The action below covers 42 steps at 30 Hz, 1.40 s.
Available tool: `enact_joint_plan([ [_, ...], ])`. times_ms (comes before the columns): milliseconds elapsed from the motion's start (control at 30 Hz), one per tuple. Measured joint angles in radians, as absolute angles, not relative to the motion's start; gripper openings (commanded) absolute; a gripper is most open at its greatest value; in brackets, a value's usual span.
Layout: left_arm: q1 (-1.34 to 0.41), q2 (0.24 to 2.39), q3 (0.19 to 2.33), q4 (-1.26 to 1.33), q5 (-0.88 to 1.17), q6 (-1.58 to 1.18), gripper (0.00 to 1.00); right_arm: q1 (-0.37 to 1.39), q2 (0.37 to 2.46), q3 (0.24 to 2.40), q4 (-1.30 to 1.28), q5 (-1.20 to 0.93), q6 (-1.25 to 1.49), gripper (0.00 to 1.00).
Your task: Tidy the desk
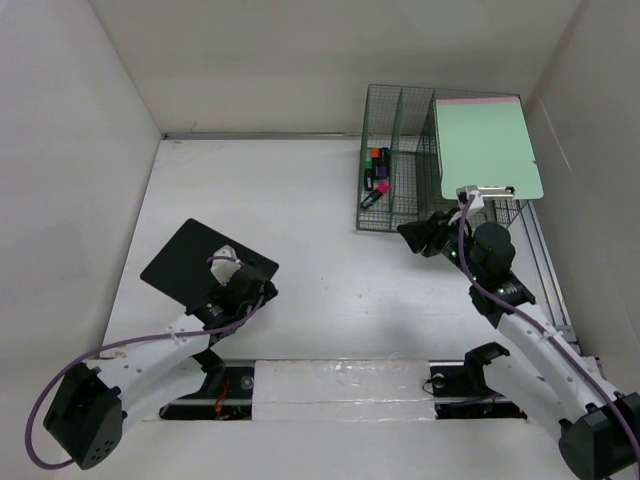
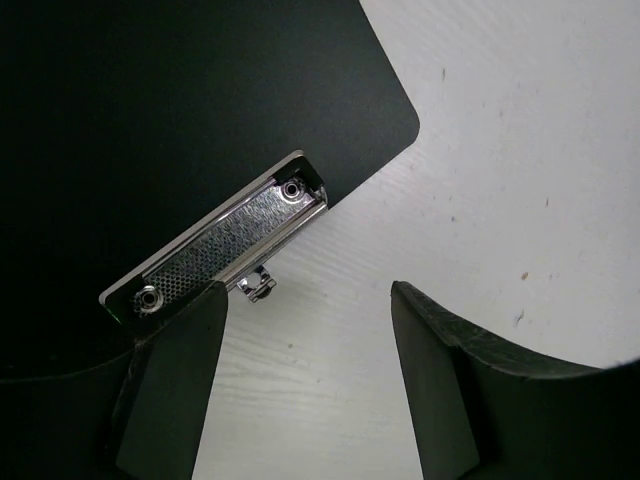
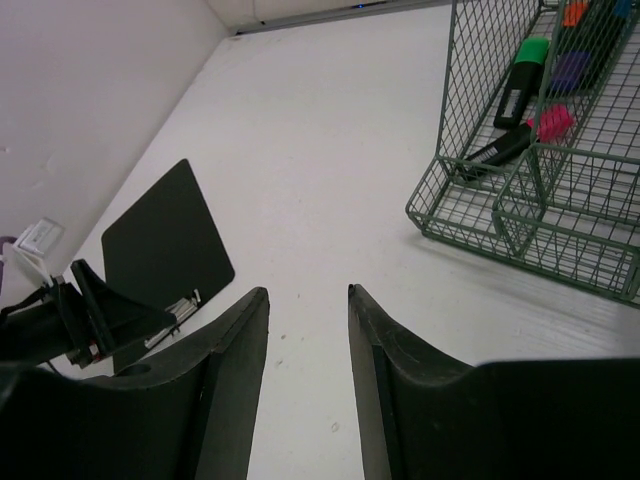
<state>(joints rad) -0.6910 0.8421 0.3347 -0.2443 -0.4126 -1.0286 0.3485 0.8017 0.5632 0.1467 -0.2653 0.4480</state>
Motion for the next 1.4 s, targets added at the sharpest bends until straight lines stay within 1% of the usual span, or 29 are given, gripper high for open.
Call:
enact_joint_plan([
  [133,-0.639,0.829,0.331,-0.202,-0.413,-1.019,0.62,0.348,0.805,0.555,0.150,-0.271,0.448,0.43],
  [467,-0.636,0.887,0.336,-0.148,-0.442,-0.984,0.61,0.348,0.858,0.542,0.173,-0.280,0.448,0.43],
  [600,-0.610,1.000,0.341,-0.071,-0.421,-0.952,0.60,0.348,0.884,0.542,0.187,-0.286,0.448,0.43],
  [867,-0.617,1.227,0.447,0.104,-0.351,-0.852,0.61,0.348,0.905,0.542,0.195,-0.287,0.448,0.43],
  [1067,-0.629,1.396,0.523,0.276,-0.233,-0.810,0.60,0.348,0.920,0.542,0.199,-0.287,0.448,0.43],
  [1167,-0.640,1.443,0.534,0.363,-0.167,-0.788,0.60,0.348,0.927,0.542,0.201,-0.287,0.448,0.43],
  [1267,-0.663,1.442,0.547,0.349,-0.162,-0.764,0.61,0.348,0.934,0.542,0.209,-0.287,0.448,0.43],
  [1400,-0.723,1.419,0.599,0.259,-0.179,-0.705,0.63,0.348,0.959,0.542,0.218,-0.289,0.448,0.43],
])
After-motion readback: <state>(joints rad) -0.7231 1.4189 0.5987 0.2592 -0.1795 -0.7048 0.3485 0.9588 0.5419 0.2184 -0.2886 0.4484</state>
